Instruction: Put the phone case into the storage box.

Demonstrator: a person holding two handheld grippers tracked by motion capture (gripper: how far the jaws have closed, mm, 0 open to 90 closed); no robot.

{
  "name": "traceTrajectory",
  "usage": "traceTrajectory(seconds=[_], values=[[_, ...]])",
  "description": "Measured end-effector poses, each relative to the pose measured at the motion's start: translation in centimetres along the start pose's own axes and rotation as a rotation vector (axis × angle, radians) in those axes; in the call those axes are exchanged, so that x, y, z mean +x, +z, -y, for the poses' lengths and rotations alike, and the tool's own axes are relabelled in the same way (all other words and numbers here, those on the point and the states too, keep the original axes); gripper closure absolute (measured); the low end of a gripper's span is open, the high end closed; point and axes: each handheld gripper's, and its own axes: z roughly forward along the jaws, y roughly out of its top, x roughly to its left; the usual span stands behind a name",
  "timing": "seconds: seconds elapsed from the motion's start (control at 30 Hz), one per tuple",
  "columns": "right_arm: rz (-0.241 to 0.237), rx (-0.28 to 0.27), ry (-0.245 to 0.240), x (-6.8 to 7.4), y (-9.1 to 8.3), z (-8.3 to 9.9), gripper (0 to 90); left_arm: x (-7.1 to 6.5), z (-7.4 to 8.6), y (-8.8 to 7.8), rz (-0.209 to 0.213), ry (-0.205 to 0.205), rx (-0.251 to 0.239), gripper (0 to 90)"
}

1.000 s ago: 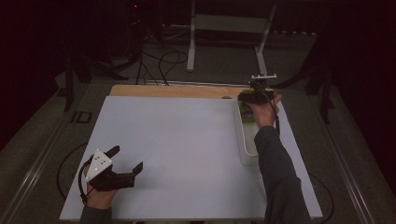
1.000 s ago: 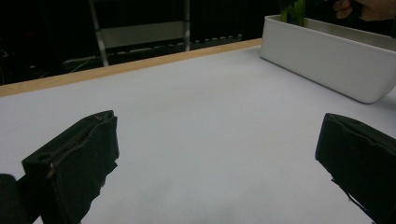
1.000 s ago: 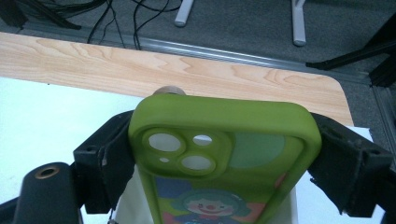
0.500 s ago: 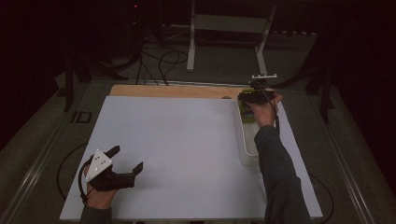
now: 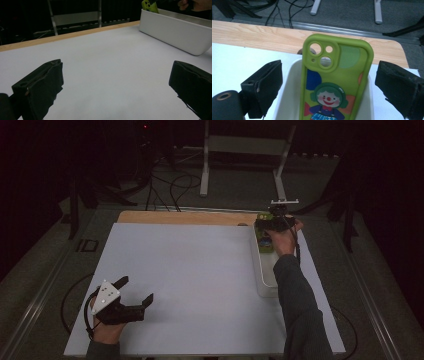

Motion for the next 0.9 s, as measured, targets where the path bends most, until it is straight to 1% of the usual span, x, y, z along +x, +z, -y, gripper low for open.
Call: traceTrajectory(seconds=[0.3,0.37,0.63,0.67,0.9], values=[[-0.016,-0.013,-0.002,-0.1,-0.5,-0.1,7.5,0.0,0.0,0.0,0.0,0.0,-0.001,0.0],[-0.028,-0.023,-0.001,-0.2,-0.8,-0.1,7.5,0.0,0.0,0.0,-0.001,0.0,0.0,0.0],[-0.043,-0.039,-0.002,-0.4,-1.4,0.0,7.6,0.0,0.0,0.0,0.0,0.0,-0.001,0.0],[-0.046,-0.046,-0.003,-0.5,-1.6,0.1,7.7,0.0,0.0,0.0,0.0,0.0,0.0,0.0],[-0.063,-0.049,-0.008,-0.7,-2.0,0.7,7.8,-0.1,0.0,0.1,0.002,0.003,0.003,0.0]])
